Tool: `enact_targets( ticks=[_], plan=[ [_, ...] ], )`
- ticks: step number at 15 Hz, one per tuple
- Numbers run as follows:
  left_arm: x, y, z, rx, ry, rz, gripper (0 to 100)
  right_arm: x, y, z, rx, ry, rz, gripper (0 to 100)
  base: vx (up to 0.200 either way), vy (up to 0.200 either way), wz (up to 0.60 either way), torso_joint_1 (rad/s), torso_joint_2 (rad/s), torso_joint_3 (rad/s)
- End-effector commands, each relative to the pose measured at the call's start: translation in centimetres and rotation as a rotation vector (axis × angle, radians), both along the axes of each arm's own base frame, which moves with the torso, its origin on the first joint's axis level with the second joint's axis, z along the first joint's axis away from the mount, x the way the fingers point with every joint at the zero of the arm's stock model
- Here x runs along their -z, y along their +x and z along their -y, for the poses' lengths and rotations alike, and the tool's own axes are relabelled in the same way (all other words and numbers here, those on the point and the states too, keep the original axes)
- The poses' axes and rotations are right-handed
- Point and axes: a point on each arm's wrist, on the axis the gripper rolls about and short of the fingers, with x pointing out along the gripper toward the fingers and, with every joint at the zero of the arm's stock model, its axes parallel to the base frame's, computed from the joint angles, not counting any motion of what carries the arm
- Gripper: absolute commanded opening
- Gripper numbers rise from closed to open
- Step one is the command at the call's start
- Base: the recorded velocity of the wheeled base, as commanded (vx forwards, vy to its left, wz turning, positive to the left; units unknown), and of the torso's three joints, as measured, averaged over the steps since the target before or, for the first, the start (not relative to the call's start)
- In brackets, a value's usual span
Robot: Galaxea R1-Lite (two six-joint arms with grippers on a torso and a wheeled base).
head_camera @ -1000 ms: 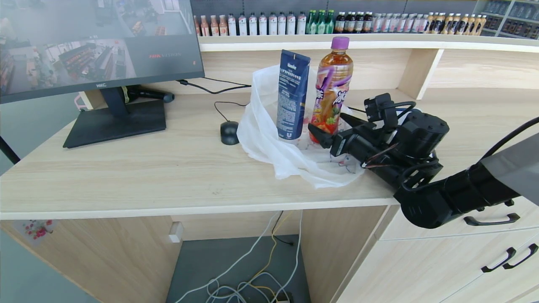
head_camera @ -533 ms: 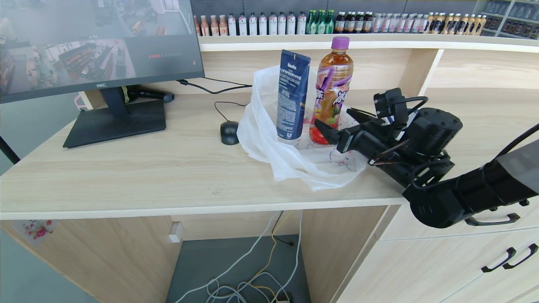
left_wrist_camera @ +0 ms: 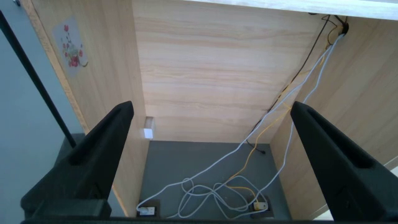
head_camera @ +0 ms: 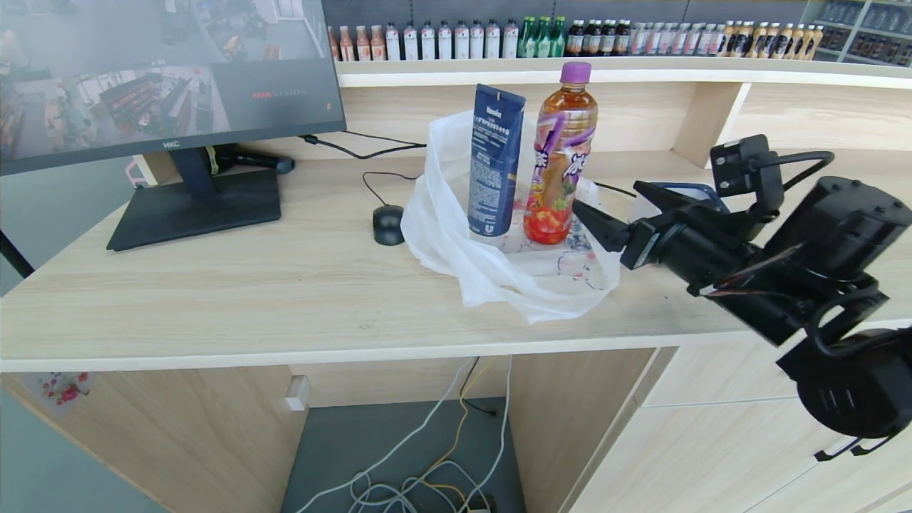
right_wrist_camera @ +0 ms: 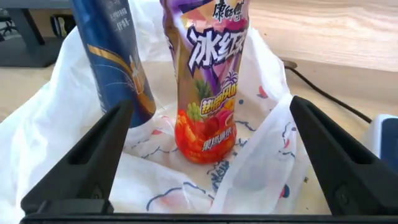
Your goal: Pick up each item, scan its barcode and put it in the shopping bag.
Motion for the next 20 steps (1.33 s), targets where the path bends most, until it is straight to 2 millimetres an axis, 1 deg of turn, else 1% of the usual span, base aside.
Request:
enact_targets(
  ticks=[1, 2, 3, 4, 5, 6, 7, 8, 9, 10, 11, 12, 13, 15, 16, 18, 20],
  plan=[
    [0.0, 0.0, 0.0, -0.001, -0.001, 0.0, 100, -0.1, -6.9, 2.7, 0.041, 0.006, -0.019, 100, 0.0, 0.0, 0.0, 0.0, 0.0, 0.0],
    [0.0, 0.0, 0.0, -0.001, -0.001, 0.0, 100, 0.8, -8.8, 3.6, 0.052, 0.0, -0.048, 100, 0.0, 0.0, 0.0, 0.0, 0.0, 0.0],
    [0.0, 0.0, 0.0, 0.001, -0.001, 0.0, 100, 1.3, -10.2, 4.2, 0.054, 0.0, -0.062, 100, 0.0, 0.0, 0.0, 0.0, 0.0, 0.0],
    [0.0, 0.0, 0.0, 0.001, -0.001, 0.0, 100, 2.7, -13.0, 5.1, 0.052, -0.015, -0.088, 100, 0.0, 0.0, 0.0, 0.0, 0.0, 0.0],
    [0.0, 0.0, 0.0, -0.001, -0.001, 0.0, 100, 3.9, -15.3, 5.9, 0.048, -0.037, -0.106, 100, 0.0, 0.0, 0.0, 0.0, 0.0, 0.0],
    [0.0, 0.0, 0.0, -0.001, -0.001, 0.0, 100, 5.4, -19.2, 7.4, 0.052, -0.038, -0.118, 100, 0.0, 0.0, 0.0, 0.0, 0.0, 0.0],
    [0.0, 0.0, 0.0, -0.001, -0.001, 0.0, 100, 6.1, -20.4, 8.2, 0.106, -0.018, -0.218, 100, 0.0, 0.0, 0.0, 0.0, 0.0, 0.0],
    [0.0, 0.0, 0.0, 0.001, -0.001, 0.0, 100, 6.5, -22.0, 8.8, 0.108, -0.011, -0.227, 100, 0.0, 0.0, 0.0, 0.0, 0.0, 0.0],
    [0.0, 0.0, 0.0, -0.001, -0.001, 0.0, 100, 7.1, -24.0, 9.3, 0.055, -0.047, -0.22, 100, 0.0, 0.0, 0.0, 0.0, 0.0, 0.0],
    [0.0, 0.0, 0.0, -0.001, -0.001, 0.0, 100, 8.7, -26.4, 10.1, 0.008, -0.116, -0.283, 100, 0.0, 0.0, 0.0, 0.0, 0.0, 0.0],
    [0.0, 0.0, 0.0, -0.001, -0.001, -0.001, 100, 9.3, -27.6, 10.6, 0.021, -0.151, -0.365, 100, 0.0, 0.0, 0.0, 0.0, 0.0, 0.0],
    [0.0, 0.0, 0.0, -0.001, -0.001, 0.0, 100, 9.3, -28.4, 11.0, 0.013, -0.169, -0.385, 100, 0.0, 0.0, 0.0, 0.0, 0.0, 0.0],
    [0.0, 0.0, 0.0, -0.001, -0.001, 0.0, 100, 10.2, -28.9, 11.2, 0.022, -0.189, -0.379, 100, 0.0, 0.0, 0.0, 0.0, 0.0, 0.0],
    [0.0, 0.0, 0.0, 0.001, -0.001, -0.001, 100, 13.2, -30.2, 11.8, 0.086, -0.161, -0.315, 100, 0.0, 0.0, 0.0, 0.0, 0.0, 0.0],
    [0.0, 0.0, 0.0, -0.001, -0.001, 0.0, 100, 13.6, -30.6, 11.9, 0.093, -0.149, -0.304, 100, 0.0, 0.0, 0.0, 0.0, 0.0, 0.0],
    [0.0, 0.0, 0.0, -0.001, -0.001, 0.0, 100, 13.6, -30.7, 12.0, 0.101, -0.133, -0.277, 100, 0.0, 0.0, 0.0, 0.0, 0.0, 0.0],
    [0.0, 0.0, 0.0, -0.001, -0.001, -0.001, 100, 13.5, -30.7, 11.8, 0.176, -0.104, -0.305, 100, 0.0, 0.0, 0.0, 0.0, 0.0, 0.0]
  ],
)
